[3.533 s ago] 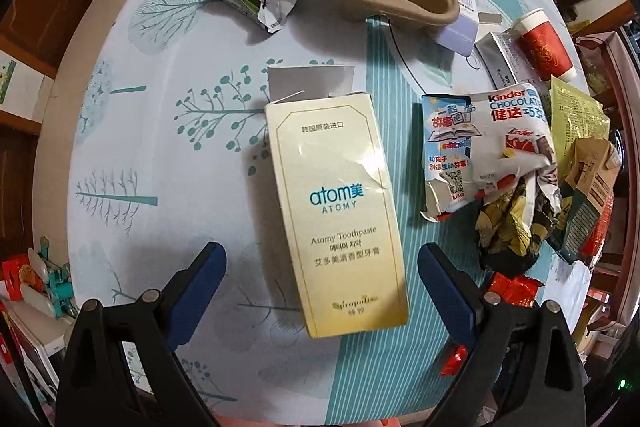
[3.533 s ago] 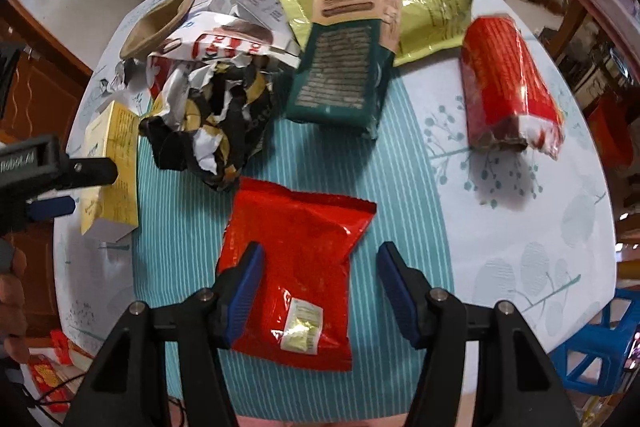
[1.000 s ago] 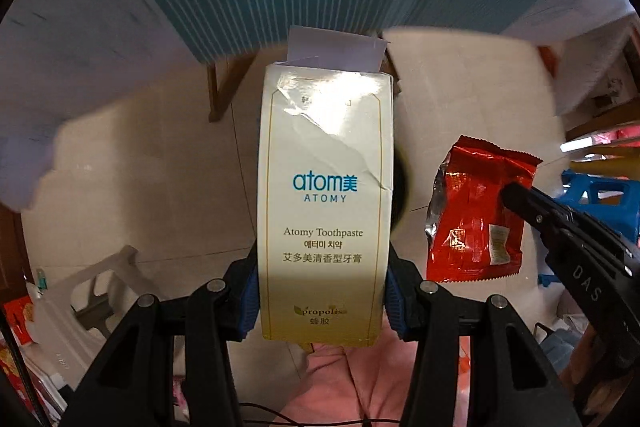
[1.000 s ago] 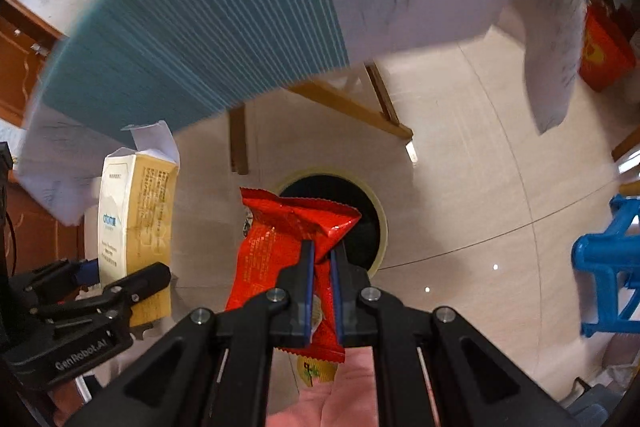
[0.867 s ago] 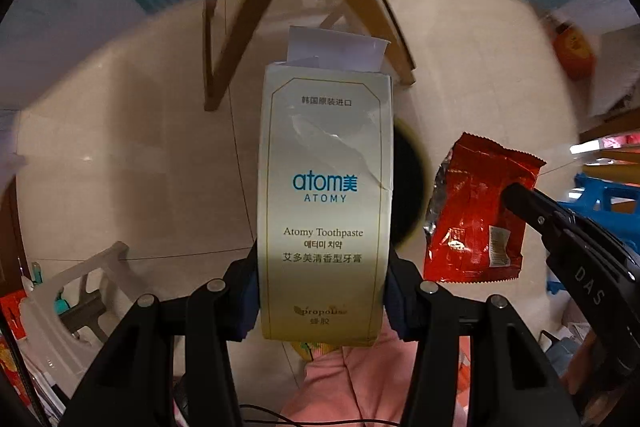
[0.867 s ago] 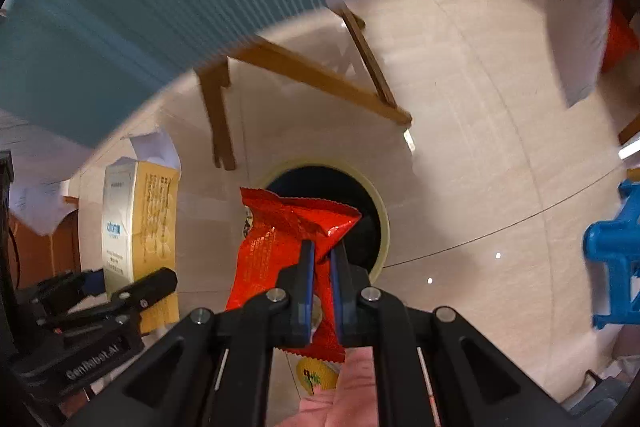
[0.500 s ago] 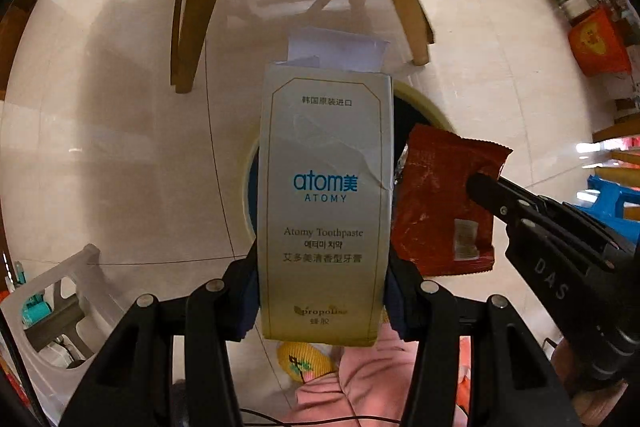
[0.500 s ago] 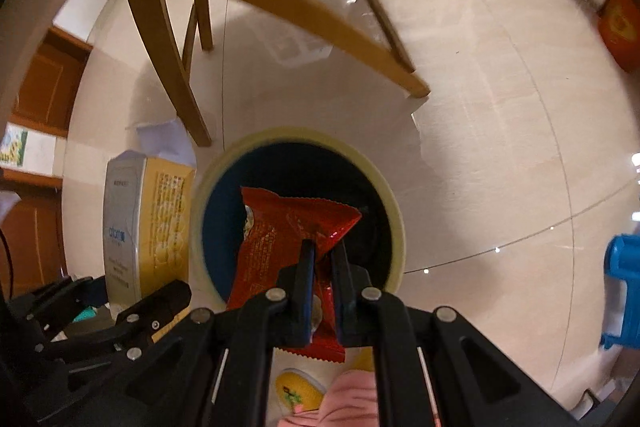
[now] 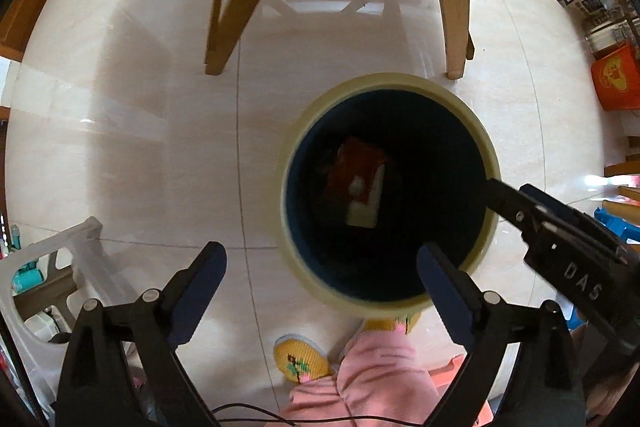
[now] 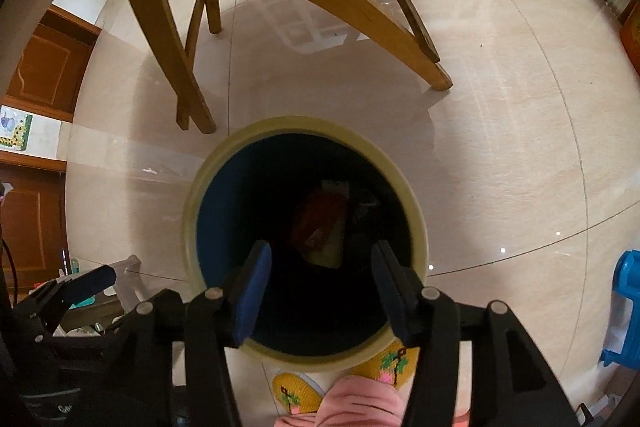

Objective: Collect trash
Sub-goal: 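Open both tools to drop the box and packet into the bin, then raise both tools back toward the trash on the table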

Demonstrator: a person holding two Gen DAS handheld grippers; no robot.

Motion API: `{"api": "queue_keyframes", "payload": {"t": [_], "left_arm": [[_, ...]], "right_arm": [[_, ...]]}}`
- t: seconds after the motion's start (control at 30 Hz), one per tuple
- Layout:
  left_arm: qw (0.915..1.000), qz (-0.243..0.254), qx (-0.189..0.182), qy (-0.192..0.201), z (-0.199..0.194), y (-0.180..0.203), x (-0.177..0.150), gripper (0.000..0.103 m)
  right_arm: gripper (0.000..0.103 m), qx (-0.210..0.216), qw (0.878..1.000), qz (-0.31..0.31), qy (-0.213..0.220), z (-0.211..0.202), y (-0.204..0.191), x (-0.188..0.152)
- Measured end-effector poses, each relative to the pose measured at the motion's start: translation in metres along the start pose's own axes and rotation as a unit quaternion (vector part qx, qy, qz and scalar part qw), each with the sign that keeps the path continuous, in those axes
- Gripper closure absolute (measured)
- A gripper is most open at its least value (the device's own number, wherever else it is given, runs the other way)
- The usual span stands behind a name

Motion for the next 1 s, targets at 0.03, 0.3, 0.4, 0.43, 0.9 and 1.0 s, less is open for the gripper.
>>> {"api": "queue_keyframes", "payload": {"t": [0.03, 0.3, 0.4, 0.43, 0.9, 1.0], "left_arm": [[1.0, 0.0, 0.001, 0.0, -0.009, 0.001, -0.005, 0.008], [0.9997, 0.013, 0.008, 0.021, -0.115, 0.018, -0.037, 0.008], [0.9989, 0.025, 0.011, 0.039, -0.174, 0.029, -0.05, 0.008], [0.9986, 0.026, 0.007, 0.046, -0.192, 0.031, -0.052, 0.008], [0.9872, 0.046, -0.04, 0.147, -0.407, 0.067, -0.076, 0.016], [0.9815, 0.055, -0.058, 0.174, -0.44, 0.076, -0.078, 0.016]], "right_arm": [[0.05, 0.001, 1.0, 0.003, 0.001, -0.009, -0.001, -0.002], [0.05, 0.009, 1.0, 0.025, 0.013, -0.105, 0.0, -0.022], [0.05, 0.014, 0.999, 0.03, 0.019, -0.154, 0.001, -0.03], [0.05, 0.016, 0.999, 0.03, 0.023, -0.173, 0.001, -0.034], [0.05, 0.01, 0.992, 0.031, 0.124, -0.401, -0.001, -0.06], [0.05, 0.013, 0.987, 0.035, 0.154, -0.439, 0.0, -0.064]]}}
Point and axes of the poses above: each gripper's, at about its wrist camera, not at the fingertips, and z roughly the way its jaws point, y to its right, x to its top, the point moved 3 cm from there along z, roughly the way its jaws point, and after that the axes turned 13 degrees about -x, right-handed, at the moved point
